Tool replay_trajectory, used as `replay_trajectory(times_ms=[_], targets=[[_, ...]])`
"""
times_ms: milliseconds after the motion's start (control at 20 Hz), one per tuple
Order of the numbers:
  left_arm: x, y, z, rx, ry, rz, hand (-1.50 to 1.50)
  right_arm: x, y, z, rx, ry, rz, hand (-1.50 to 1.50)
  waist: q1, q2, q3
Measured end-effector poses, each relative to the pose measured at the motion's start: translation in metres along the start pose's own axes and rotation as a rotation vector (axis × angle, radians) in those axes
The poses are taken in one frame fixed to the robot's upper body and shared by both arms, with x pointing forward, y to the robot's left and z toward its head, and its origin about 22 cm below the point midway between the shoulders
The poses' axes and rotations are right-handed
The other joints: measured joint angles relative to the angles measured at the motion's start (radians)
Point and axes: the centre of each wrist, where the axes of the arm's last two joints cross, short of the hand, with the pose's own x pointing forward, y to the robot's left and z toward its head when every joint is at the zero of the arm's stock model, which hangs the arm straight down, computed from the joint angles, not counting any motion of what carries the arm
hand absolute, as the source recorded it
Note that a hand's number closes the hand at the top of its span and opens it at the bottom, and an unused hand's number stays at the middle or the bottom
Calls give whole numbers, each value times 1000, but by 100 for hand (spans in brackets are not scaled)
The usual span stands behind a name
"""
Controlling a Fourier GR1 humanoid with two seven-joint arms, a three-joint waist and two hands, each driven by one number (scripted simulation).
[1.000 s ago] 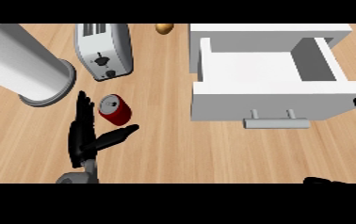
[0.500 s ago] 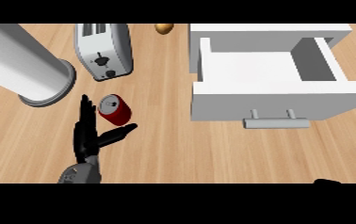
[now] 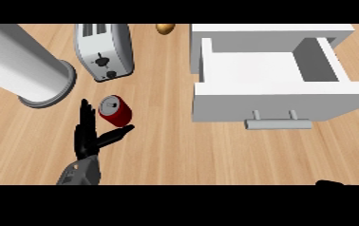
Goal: Pick up the can, place it into the drawer and close the drawer
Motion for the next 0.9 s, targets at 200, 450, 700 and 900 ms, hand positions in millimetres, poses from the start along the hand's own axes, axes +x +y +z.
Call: replay_trajectory(times_ms=[200, 450, 700, 900], targets=[[-4, -2, -12, -13, -5, 1, -150, 1, -3, -1, 3, 2, -7, -150, -2, 1, 0], [2, -10, -26, -52, -25, 9, -150, 8, -3, -4, 3, -3, 7, -150, -3, 1, 0], [3, -15, -34, -134, -24, 30, 150, 10, 4, -4, 6, -5, 6, -150, -7, 3, 0], [7, -22, -39, -186, -34, 67, 150, 9, 6, -5, 7, -13, 4, -150, -9, 3, 0]])
